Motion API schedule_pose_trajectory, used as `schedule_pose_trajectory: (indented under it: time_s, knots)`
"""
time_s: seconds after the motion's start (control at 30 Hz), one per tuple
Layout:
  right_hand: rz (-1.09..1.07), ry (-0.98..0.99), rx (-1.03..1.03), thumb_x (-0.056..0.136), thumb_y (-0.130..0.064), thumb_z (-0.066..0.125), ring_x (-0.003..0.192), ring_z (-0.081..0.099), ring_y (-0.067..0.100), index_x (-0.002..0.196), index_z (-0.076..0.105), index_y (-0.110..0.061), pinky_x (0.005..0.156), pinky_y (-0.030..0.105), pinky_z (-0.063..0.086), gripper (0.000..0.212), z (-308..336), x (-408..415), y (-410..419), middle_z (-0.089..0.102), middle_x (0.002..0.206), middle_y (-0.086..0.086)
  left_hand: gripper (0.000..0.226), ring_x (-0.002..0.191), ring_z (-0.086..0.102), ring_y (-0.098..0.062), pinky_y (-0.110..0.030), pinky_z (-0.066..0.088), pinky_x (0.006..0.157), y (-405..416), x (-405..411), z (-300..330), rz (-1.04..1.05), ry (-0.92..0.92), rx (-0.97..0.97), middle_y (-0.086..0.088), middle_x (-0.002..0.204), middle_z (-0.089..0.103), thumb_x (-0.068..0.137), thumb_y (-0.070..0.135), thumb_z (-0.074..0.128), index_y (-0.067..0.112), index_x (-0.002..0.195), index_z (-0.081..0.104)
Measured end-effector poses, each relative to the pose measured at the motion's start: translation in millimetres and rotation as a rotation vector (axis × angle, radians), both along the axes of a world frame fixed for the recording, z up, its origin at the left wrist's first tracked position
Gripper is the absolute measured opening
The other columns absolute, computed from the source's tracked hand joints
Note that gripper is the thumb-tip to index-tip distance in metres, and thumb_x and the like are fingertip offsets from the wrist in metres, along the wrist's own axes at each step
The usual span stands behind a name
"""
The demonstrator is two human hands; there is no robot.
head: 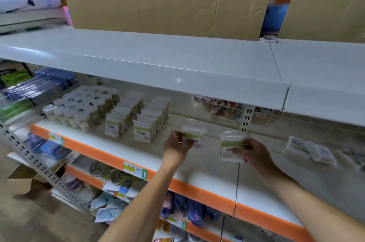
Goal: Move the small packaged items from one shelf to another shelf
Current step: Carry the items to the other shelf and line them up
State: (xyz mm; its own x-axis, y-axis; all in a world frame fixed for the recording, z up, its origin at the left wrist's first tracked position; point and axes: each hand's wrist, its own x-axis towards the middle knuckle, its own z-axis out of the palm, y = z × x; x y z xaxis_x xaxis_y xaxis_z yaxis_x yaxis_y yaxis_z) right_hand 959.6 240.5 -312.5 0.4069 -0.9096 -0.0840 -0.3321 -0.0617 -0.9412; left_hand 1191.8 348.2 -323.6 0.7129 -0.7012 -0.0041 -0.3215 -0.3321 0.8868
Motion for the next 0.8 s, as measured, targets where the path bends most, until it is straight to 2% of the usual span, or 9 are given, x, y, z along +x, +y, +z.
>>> schedule_pose_trajectory:
  time_s: [0.1,0.17,0.27,0.37,0.57,0.63,0.8]
  knots:
    - [-0.014,-0.019,0.019,0.079,-0.017,0.081,0.067,0.066,0.008,0.097,0.068,-0.014,0.053,0.016,0.046,0.022,-2,10,-6,0.072,0.081,-0.002,0.030,0.074,0.057,-0.009,-0.024,0.041,0.059,-6,11,-4,0.015,-0.043,0.047,0.010,0.084,0.061,0.081,0.036,0.076,0.026,0.096,0.052]
    - [-0.014,-0.018,0.017,0.079,-0.015,0.081,0.059,0.064,0.002,0.097,0.067,-0.011,0.049,0.012,0.045,0.022,-3,18,-8,0.071,0.079,-0.003,0.030,0.076,0.057,-0.012,-0.026,0.039,0.060,-12,17,-6,0.022,-0.066,0.047,0.009,0.085,0.061,0.082,0.037,0.076,0.023,0.097,0.054]
    - [-0.001,-0.022,0.026,0.080,-0.012,0.079,0.052,0.063,-0.005,0.096,0.068,-0.009,0.047,0.009,0.044,0.020,-5,34,-11,0.071,0.078,-0.003,0.033,0.088,0.064,-0.020,-0.031,0.048,0.070,-23,25,-9,-0.003,-0.076,0.001,0.001,0.096,0.068,0.083,0.032,0.076,0.013,0.105,0.060]
    - [-0.013,-0.023,0.008,0.080,-0.010,0.079,0.051,0.062,-0.004,0.094,0.068,-0.007,0.047,0.012,0.044,0.019,-5,53,-12,0.071,0.075,-0.001,0.035,0.093,0.067,-0.023,-0.035,0.053,0.076,-36,35,-11,-0.033,-0.102,-0.032,-0.005,0.101,0.072,0.085,0.028,0.074,0.011,0.111,0.060]
    - [-0.089,-0.108,-0.012,0.077,-0.011,0.081,0.064,0.069,0.002,0.092,0.070,-0.014,0.054,0.016,0.049,0.019,-12,90,-12,0.075,0.083,-0.001,0.036,0.097,0.068,-0.026,-0.038,0.053,0.078,-69,65,-23,-0.080,-0.182,-0.093,-0.006,0.106,0.072,0.089,0.028,0.070,0.011,0.116,0.054]
    - [-0.103,-0.123,-0.009,0.077,-0.013,0.081,0.071,0.071,0.004,0.094,0.070,-0.017,0.056,0.015,0.049,0.020,-14,102,-11,0.076,0.084,-0.005,0.034,0.098,0.068,-0.023,-0.037,0.053,0.081,-84,75,-27,-0.090,-0.169,-0.101,-0.003,0.106,0.071,0.090,0.030,0.068,0.015,0.115,0.052]
    - [-0.146,-0.188,-0.014,0.077,-0.014,0.082,0.071,0.070,0.001,0.093,0.069,-0.019,0.054,0.009,0.047,0.021,-21,131,-10,0.076,0.084,-0.009,0.030,0.092,0.068,-0.021,-0.039,0.056,0.081,-112,95,-40,-0.104,-0.111,-0.086,0.003,0.098,0.069,0.085,0.030,0.069,0.025,0.108,0.050]
